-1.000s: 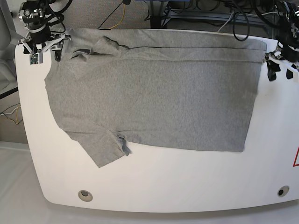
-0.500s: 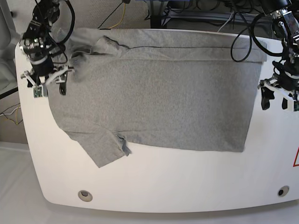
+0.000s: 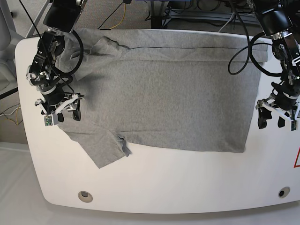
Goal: Fold the T-shirt properly
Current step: 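Release the shoulders and move both grippers down along the shirt sides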
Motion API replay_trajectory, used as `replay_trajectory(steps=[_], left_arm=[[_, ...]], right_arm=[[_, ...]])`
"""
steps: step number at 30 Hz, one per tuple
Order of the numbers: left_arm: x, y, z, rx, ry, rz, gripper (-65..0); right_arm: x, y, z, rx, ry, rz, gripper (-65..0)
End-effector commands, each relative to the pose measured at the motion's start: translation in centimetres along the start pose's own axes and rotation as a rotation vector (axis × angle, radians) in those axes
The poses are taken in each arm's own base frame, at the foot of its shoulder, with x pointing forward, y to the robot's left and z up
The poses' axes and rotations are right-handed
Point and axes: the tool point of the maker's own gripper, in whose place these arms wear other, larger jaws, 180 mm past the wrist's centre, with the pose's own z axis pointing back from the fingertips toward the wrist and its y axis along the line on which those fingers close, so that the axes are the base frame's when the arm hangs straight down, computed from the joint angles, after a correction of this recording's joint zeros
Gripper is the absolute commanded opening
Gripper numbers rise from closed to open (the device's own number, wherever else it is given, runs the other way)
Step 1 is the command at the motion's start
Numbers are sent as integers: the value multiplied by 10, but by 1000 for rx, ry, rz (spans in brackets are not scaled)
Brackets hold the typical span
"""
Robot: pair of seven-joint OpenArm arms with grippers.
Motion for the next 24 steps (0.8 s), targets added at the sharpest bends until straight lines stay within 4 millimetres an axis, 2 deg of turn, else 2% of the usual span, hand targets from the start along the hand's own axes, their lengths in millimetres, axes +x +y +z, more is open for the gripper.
replay_trajectory(steps=[1,9,11,19,21,24], left_arm=[[6,2,-24,-19,11,36,-192],[-8,-7,-66,-52,102,56,-191],[-14,-13,-84,-44,128,44,-189],[-20,-16,-103,-34,167,43,-189],[-25,-19,-110,-35,176,29,-191],[-26,-18,-114,-37,176,36,-194]], right_arm=[[4,-4,-15,0,28,-5,-268],[3,-11,-36,4,65,-32,-271],[0,-19,-50,8,102,-68,-275],[4,-30,-72,8,134,-114,-280],[16,-35,-85,6,121,-136,-280],[18,-35,-91,9,115,-145,-281]])
